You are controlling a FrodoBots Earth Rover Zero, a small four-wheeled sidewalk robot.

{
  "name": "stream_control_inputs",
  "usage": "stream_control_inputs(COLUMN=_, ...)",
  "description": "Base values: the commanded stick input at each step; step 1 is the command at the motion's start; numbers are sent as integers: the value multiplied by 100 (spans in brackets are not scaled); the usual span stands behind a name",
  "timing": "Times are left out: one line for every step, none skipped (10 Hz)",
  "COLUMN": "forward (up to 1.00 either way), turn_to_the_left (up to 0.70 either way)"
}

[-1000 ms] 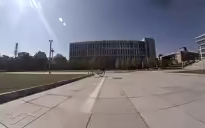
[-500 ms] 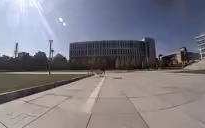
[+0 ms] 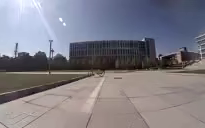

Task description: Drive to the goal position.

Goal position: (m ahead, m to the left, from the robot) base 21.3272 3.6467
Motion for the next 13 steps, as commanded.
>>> stream_control_inputs(forward=6, turn_to_the_left=0)
stream_control_inputs(forward=6, turn_to_the_left=0)
stream_control_inputs(forward=6, turn_to_the_left=0)
stream_control_inputs(forward=6, turn_to_the_left=0)
stream_control_inputs(forward=6, turn_to_the_left=0)
stream_control_inputs(forward=6, turn_to_the_left=0)
stream_control_inputs(forward=6, turn_to_the_left=0)
stream_control_inputs(forward=6, turn_to_the_left=0)
stream_control_inputs(forward=6, turn_to_the_left=0)
stream_control_inputs(forward=6, turn_to_the_left=0)
stream_control_inputs(forward=6, turn_to_the_left=0)
stream_control_inputs(forward=6, turn_to_the_left=0)
stream_control_inputs(forward=6, turn_to_the_left=0)
